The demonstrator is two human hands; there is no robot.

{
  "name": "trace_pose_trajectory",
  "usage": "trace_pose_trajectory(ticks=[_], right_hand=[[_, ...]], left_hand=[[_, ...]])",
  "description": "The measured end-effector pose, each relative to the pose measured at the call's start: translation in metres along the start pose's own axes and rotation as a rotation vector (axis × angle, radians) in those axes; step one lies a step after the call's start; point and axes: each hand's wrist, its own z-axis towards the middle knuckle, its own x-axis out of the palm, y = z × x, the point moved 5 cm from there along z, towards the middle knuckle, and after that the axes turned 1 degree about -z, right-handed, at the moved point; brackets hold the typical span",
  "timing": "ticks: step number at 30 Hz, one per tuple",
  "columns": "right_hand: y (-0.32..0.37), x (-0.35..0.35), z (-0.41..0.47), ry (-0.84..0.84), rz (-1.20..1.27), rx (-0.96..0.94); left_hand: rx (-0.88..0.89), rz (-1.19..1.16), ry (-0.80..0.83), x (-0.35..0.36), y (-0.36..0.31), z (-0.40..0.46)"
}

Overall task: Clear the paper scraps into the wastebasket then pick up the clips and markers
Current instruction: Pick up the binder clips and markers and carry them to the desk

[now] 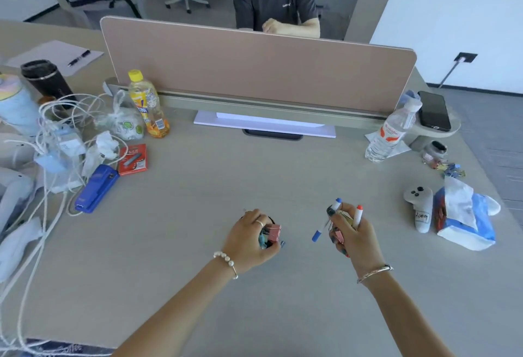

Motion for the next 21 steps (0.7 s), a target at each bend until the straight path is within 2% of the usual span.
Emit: trace_pose_trajectory(ticks=[7, 13, 21], right_hand=[[-0.007, 0.019, 0.01, 0.078, -0.013, 0.008], [-0.007, 0.034, 0.015, 0.106, -0.007, 0.019], [-0.007, 0.071, 0.015, 0.17, 0.03, 0.056]], left_hand=[[-0.044, 0.06, -0.093, -0.007, 0.002, -0.007], [0.021, 0.012, -0.127, -0.005, -0.001, -0.011], [0.076, -0.194, -0.173, -0.017, -0.001, -0.018]])
